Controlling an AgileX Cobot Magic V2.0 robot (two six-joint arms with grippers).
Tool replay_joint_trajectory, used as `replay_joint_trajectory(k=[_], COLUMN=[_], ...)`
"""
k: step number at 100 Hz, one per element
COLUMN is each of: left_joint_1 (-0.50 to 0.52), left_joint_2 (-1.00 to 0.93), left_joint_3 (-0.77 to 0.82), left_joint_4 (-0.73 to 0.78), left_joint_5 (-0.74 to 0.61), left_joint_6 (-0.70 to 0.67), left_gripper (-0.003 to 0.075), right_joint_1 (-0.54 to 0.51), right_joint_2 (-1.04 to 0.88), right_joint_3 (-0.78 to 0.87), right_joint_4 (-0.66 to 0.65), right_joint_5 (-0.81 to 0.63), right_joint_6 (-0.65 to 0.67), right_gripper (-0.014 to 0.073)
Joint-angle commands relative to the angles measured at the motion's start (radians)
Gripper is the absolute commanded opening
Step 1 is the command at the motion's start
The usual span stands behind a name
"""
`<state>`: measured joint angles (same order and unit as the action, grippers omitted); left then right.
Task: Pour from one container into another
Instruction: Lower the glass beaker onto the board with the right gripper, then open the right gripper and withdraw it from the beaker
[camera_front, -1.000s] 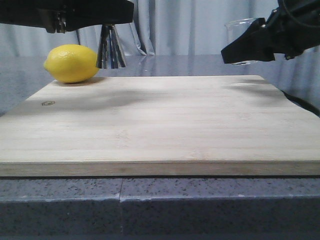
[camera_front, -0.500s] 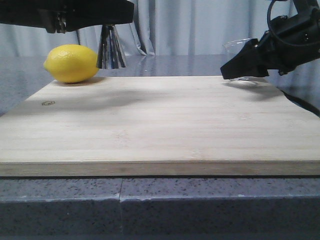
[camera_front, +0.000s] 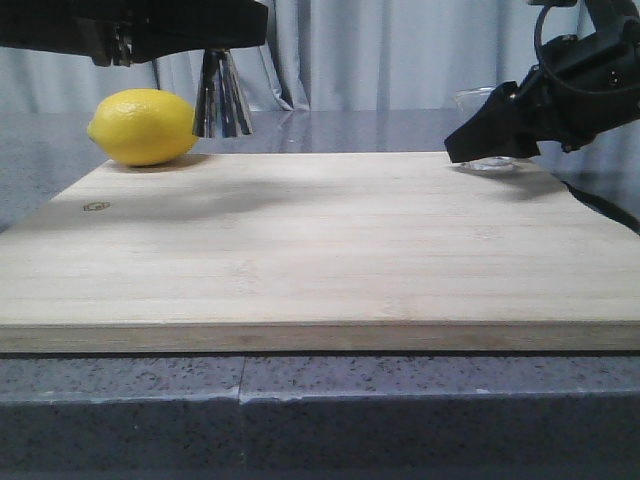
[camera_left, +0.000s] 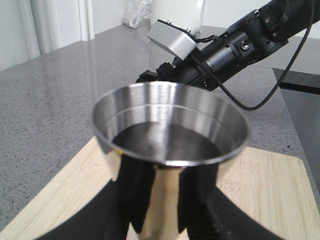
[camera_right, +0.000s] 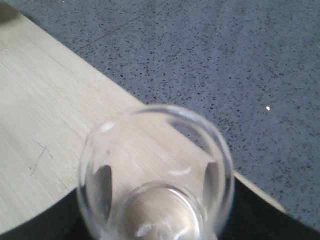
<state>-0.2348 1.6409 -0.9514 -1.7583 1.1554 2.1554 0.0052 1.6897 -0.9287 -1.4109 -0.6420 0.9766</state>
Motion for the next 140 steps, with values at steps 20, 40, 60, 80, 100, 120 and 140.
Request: replay_joint_trajectory(k=[20,40,60,80,100,120,140], left_joint_1=[-0.009,-0.009,-0.009,-0.009,-0.009,-0.009,-0.009], left_joint_2=[-0.046,-0.046,-0.046,-0.046,-0.046,-0.046,-0.046], left_joint_3=[-0.031,-0.031,-0.031,-0.031,-0.031,-0.031,-0.031], left_joint_4=[-0.091,-0.091,-0.091,-0.091,-0.091,-0.091,-0.091], left_joint_5=[0.101,0.101,0.101,0.101,0.101,0.101,0.101], left_joint_6=[-0.006,-0.006,-0.006,-0.006,-0.006,-0.006,-0.006], left_gripper=[0.0206,0.0206,0.0206,0.0206,0.0206,0.0206,0.0206], right_joint_1=[-0.006,-0.006,-0.006,-0.006,-0.006,-0.006,0.0], right_joint_2=[-0.041,-0.077,-0.131,-0.205,-0.298,-0.406,-0.548], right_joint_3=[-0.031,-0.029,-0.029,-0.029,-0.029,-0.028,0.015], right_joint_4=[0.036,0.029,-0.046,-0.174,-0.309,-0.424,-0.467], right_joint_5=[-0.024,-0.024,-0.003,-0.026,-0.051,-0.042,0.038], right_joint_6=[-0.008,0.003,0.082,0.213,0.386,0.593,0.763], right_gripper=[0.0499,0.0503,0.0503,0.0503,0.0503,0.0503,0.05])
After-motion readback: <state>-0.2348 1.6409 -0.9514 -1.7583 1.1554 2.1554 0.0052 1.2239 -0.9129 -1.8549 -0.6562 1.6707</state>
